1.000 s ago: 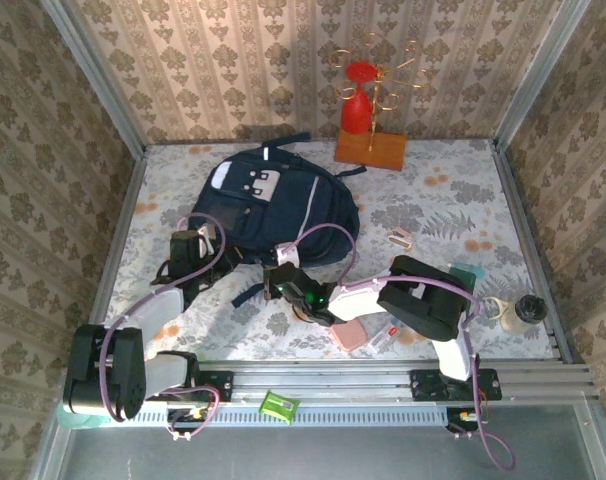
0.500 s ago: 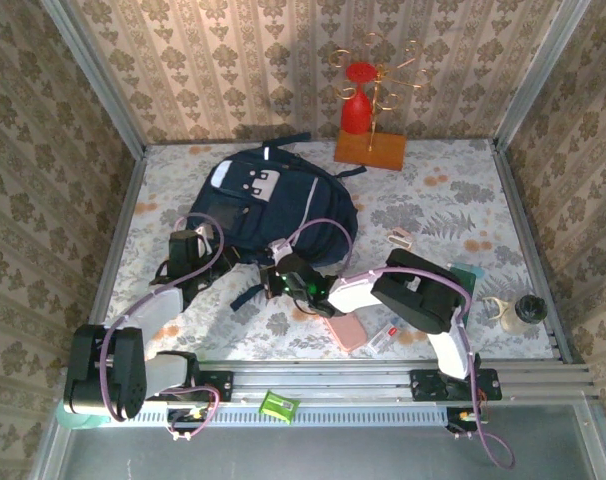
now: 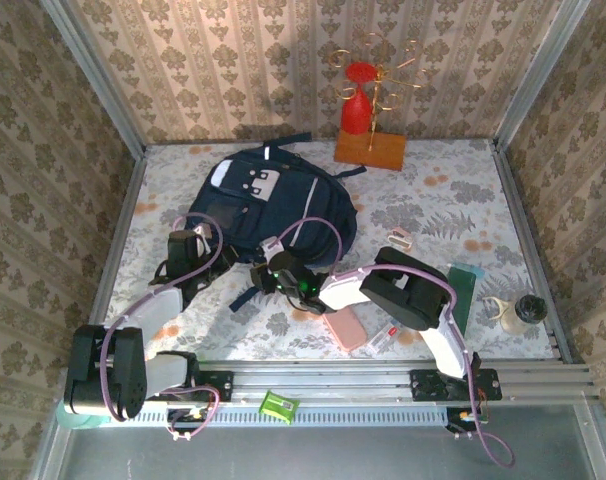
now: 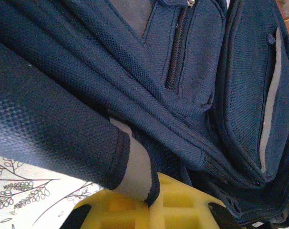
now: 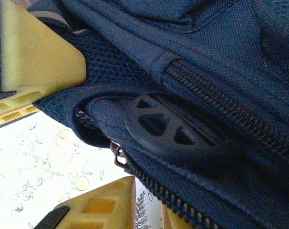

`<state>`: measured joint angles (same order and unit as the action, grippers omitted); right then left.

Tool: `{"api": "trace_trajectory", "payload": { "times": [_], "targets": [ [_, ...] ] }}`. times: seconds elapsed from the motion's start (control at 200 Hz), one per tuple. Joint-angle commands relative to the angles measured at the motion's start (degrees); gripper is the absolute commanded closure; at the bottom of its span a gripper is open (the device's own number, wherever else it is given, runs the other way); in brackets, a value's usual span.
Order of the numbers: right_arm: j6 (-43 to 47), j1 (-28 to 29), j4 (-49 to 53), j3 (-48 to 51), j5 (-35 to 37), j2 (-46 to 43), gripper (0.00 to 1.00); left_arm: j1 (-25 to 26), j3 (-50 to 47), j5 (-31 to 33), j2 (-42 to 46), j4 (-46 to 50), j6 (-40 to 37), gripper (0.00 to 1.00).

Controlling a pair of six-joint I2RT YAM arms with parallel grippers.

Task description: Pack the student bag

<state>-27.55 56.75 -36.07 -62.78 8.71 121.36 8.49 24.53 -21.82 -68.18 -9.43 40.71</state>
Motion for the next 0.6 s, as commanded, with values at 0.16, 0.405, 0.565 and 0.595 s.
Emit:
{"api": "trace_trajectory", "payload": {
  "times": [0.16, 0.405, 0.565, 0.595],
  "targets": [
    [5.56, 0.7, -2.01, -3.3, 7.24, 2.89, 0.73, -0.37, 1.23, -0.59, 0.95, -2.79, -0.63, 1.0],
    [9.37, 1.17, -5.36, -3.26, 5.63, 2.5, 0.84, -0.32, 1.22, -0.5, 0.64, -2.96, -0.48, 1.0],
    [8.86, 2.11, -7.12, -2.18, 3.79, 1.85, 0.97, -0.35, 1.13, -0.5, 0.42, -3.18, -0.4, 1.0],
    [8.4, 2.34, -7.21, -1.74, 4.36, 1.66, 0.99, -0.32, 1.16, -0.5, 0.42, -3.09, -0.46, 1.0]
  ]
}}
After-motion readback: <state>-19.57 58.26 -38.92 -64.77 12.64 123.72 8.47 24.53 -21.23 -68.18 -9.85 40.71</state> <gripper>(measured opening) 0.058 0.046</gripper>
